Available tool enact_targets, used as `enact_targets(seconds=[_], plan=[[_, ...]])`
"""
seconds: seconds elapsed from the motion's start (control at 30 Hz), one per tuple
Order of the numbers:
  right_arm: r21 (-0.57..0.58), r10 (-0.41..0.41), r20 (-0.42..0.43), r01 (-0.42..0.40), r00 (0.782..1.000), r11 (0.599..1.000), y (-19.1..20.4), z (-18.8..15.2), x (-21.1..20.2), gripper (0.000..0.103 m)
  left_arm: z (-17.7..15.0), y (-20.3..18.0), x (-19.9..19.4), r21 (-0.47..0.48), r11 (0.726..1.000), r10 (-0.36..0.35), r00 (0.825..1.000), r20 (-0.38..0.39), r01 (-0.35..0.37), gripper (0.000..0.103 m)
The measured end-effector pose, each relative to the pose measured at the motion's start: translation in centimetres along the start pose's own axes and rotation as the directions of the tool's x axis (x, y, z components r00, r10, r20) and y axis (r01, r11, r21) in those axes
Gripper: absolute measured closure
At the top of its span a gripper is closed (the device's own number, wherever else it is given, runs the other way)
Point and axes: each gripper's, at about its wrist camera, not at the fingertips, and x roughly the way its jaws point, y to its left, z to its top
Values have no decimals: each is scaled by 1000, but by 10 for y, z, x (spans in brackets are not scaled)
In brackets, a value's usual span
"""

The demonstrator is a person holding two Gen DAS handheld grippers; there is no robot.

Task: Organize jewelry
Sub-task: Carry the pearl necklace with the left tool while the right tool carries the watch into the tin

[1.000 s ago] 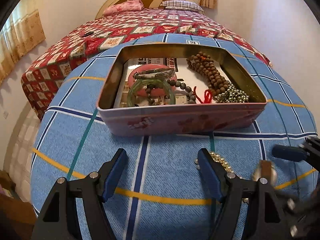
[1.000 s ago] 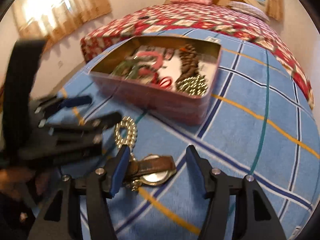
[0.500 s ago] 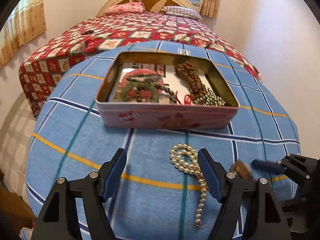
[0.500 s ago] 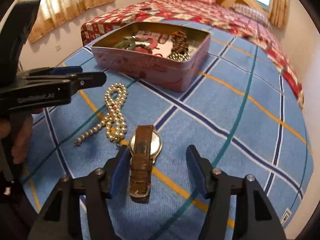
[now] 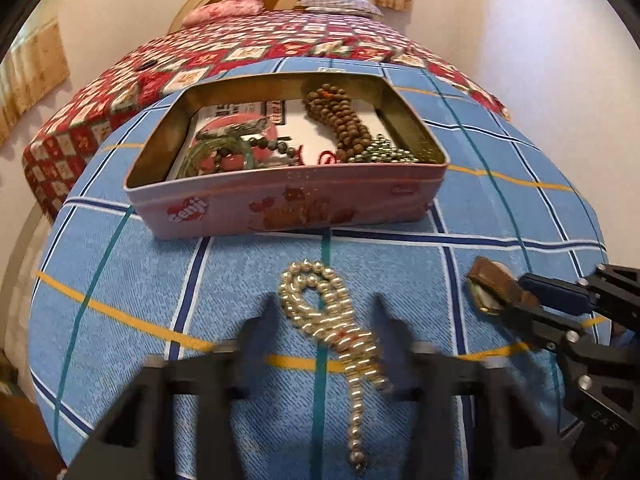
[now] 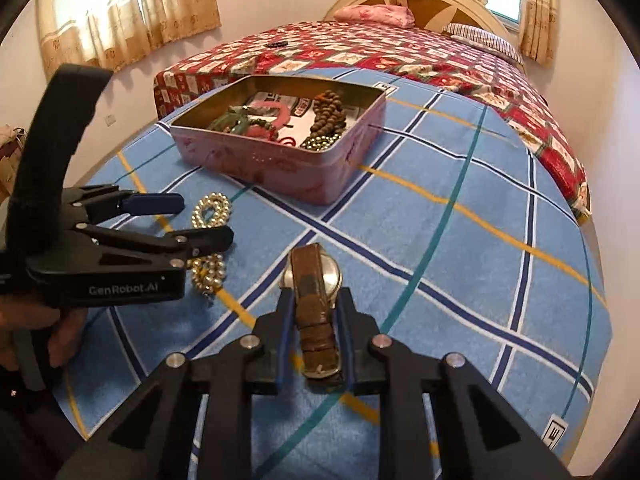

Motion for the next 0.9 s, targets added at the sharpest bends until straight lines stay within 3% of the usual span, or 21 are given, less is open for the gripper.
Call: enact_targets(seconds=[0.07, 0.13, 0.53, 0.9], plan=[[5, 10, 6, -10, 1000, 1000, 0, -1, 2, 80, -1, 3, -3, -5, 999, -53, 999, -3, 53, 93], [13, 19, 28, -19, 999, 1000, 0, 0, -1, 80, -1, 4, -9, -4, 998, -63, 998, 16, 63, 97], [-13, 28, 163, -26, 986, 1000, 7, 38, -40, 80, 37, 24, -67, 8, 998, -56, 982, 179, 55, 97], [-25, 35, 230, -30, 973, 999, 5, 95, -24, 80, 90, 55, -57, 2, 999, 37, 969, 243, -39, 97]])
